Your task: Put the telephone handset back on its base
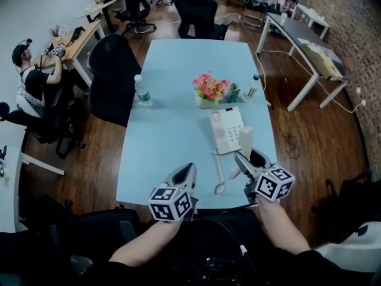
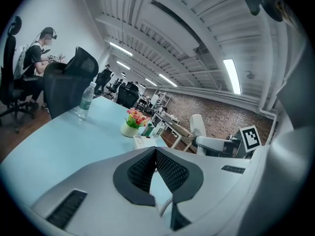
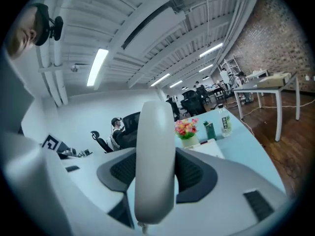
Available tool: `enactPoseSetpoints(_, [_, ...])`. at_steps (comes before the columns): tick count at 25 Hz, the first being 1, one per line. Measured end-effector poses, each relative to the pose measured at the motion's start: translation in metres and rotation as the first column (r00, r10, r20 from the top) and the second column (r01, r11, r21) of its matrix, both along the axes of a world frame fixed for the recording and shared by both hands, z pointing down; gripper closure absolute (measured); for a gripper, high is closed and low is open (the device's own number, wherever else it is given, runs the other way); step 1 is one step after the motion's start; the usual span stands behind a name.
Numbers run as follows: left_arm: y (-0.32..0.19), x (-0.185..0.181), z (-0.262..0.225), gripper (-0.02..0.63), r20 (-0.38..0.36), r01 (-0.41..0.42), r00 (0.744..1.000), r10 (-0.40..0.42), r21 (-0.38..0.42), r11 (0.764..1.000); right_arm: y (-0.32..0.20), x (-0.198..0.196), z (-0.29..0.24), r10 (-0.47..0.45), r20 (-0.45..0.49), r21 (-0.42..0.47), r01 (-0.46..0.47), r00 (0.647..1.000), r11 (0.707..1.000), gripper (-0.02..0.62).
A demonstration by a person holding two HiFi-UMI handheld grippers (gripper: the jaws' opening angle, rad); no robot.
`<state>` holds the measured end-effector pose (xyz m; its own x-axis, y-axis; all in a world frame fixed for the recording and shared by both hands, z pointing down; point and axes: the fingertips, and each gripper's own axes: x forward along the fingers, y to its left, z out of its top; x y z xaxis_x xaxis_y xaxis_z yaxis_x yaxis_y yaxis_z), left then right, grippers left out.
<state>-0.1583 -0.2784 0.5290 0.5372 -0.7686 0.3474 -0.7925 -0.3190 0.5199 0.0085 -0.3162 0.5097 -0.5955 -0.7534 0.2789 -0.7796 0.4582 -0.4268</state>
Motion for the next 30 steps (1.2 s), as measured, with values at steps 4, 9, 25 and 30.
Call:
enactPoseSetpoints(4, [-0.009,-0.012,0.012,0.606,0.004,0.029,1.000,-0.029,-0.030,0.999,-0.044,0.001,0.025,0.003,-0.081,-0.050,-0.007,0.997,0.999,0.360])
enactPoseSetpoints(9, [-0.020,-0.026,0.022,0.606,0.003,0.125,0.992,-0.125,-0.050,0.991,-0.093,-0.005,0.062,-0.027,-0.157,-0.131,0.006,0.987,0.991,0.360])
enactPoseSetpoints(25, [-0.007,-0.055,0.042,0.606,0.015,0.303,0.953,-0.303,-0.123,0.945,-0.175,-0.024,0.183,-0.095,-0.402,-0.355,-0.060,0.911,0.933,0.359])
enactPoseSetpoints(30, [-0.011,-0.060,0.042,0.606,0.015,0.317,0.948,-0.317,-0.115,0.941,-0.177,-0.027,0.195,-0.100,-0.420,-0.377,-0.073,0.902,0.923,0.356])
